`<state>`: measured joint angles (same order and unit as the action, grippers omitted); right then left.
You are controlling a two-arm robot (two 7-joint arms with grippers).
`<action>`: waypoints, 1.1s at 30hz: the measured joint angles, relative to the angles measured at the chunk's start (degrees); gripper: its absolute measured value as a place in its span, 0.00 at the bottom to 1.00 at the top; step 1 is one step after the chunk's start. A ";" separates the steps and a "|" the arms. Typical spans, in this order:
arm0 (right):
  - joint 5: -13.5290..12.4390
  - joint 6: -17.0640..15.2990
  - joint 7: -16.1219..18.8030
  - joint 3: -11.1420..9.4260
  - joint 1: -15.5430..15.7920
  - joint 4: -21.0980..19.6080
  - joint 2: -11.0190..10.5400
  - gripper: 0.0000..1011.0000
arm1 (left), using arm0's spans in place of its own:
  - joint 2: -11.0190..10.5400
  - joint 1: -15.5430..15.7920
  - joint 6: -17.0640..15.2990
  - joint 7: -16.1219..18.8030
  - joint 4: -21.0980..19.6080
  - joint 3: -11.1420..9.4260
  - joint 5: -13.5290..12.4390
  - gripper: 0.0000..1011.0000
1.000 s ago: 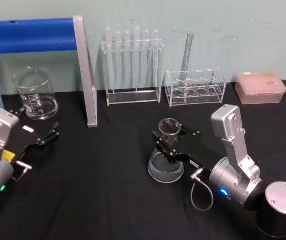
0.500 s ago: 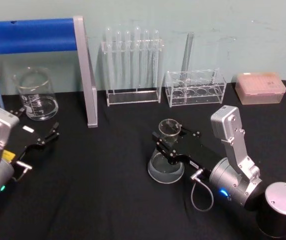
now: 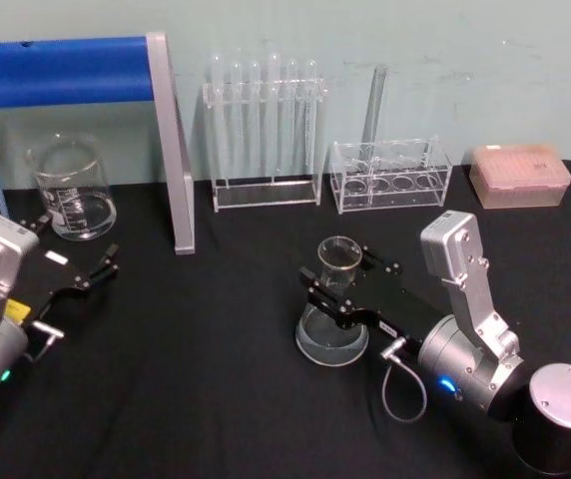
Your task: Grasp the erlenmeyer flask with one hand, shake it three times, then place it back.
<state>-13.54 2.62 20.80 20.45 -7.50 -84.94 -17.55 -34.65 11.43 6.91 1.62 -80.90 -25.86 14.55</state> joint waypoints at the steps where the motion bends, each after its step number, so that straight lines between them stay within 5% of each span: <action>1: 0.00 0.00 0.00 0.00 0.00 0.00 0.01 0.67 | 0.00 0.00 0.00 0.00 0.00 0.00 0.00 0.99; 14: -0.02 0.00 0.00 -0.01 -0.02 -0.01 0.01 0.99 | 0.00 0.00 0.00 0.00 0.00 0.00 0.00 0.99; 24: -0.25 0.03 0.22 -0.18 0.12 -0.24 -0.14 0.99 | 0.00 0.00 0.00 0.00 0.00 0.00 0.00 0.99; 33: -2.84 -0.29 2.57 -1.60 3.21 -3.77 -3.44 0.99 | 0.00 0.00 0.00 0.00 0.00 0.00 0.00 0.99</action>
<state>-16.37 2.33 23.37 18.84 -4.30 -88.71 -20.99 -34.64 11.43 6.91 1.62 -80.90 -25.86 14.55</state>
